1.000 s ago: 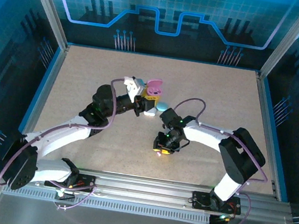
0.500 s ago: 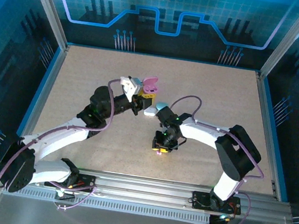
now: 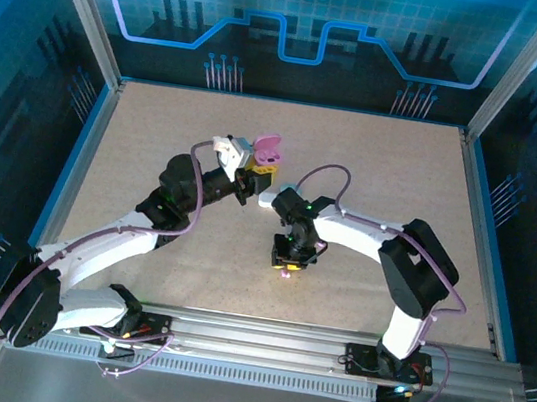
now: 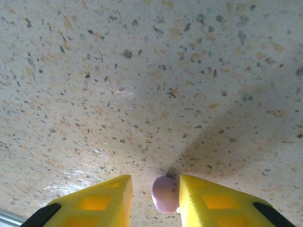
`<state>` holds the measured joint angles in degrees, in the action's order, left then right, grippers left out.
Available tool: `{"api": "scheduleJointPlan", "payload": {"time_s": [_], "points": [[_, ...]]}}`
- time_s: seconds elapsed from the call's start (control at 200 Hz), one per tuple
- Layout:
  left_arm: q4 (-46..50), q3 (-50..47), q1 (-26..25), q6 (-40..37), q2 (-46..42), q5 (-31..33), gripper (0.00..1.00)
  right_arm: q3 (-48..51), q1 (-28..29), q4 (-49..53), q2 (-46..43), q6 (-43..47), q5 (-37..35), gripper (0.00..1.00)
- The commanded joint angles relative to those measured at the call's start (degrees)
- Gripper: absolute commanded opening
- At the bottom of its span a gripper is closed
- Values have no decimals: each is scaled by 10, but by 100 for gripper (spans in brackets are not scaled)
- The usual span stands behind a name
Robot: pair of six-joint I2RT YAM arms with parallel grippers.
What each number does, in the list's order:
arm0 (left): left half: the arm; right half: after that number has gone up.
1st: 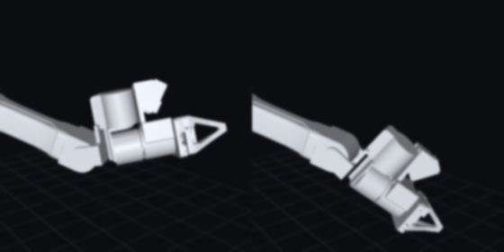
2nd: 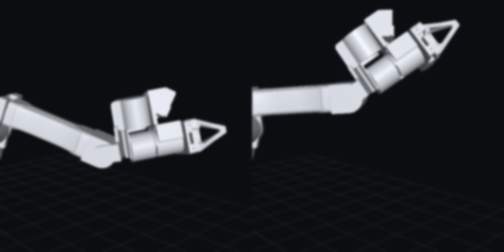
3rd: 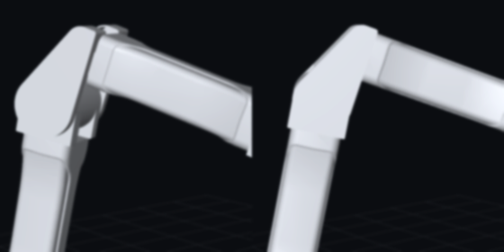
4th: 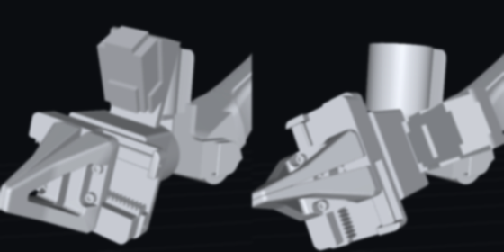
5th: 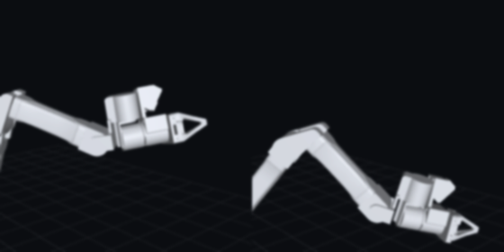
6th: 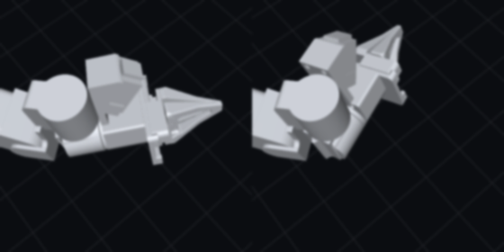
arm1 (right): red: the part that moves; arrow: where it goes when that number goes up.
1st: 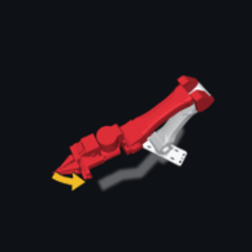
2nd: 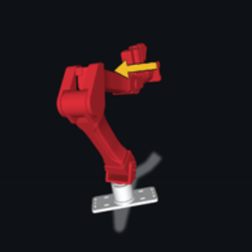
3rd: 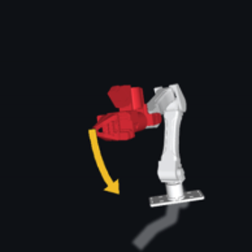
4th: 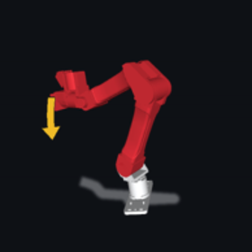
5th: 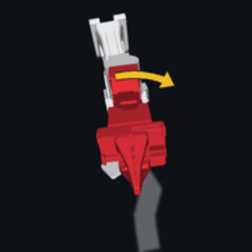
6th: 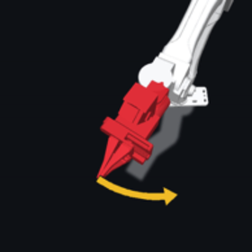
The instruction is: Insert the wireless bluetooth earbuds into the charging case
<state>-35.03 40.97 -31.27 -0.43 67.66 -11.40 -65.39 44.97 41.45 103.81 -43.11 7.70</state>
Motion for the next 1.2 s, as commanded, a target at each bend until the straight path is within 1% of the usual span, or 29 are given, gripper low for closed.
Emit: {"api": "scheduleJointPlan", "payload": {"time_s": [0.0, 0.375, 0.69, 1.196], "points": [[-15, -12, 4, -14, -19, 15, 30, -22, 15, 40, 19, 27, -17, 33], [-15, -15, 4, -15, -22, 23, 30, -51, 37, 72, 46, 51, -41, 32], [-14, -17, 5, -15, -26, 29, 30, -53, 40, 77, 52, 54, -51, 30], [-13, -17, 4, -13, -27, 28, 30, -51, 41, 83, 54, 41, -49, 27]]}}
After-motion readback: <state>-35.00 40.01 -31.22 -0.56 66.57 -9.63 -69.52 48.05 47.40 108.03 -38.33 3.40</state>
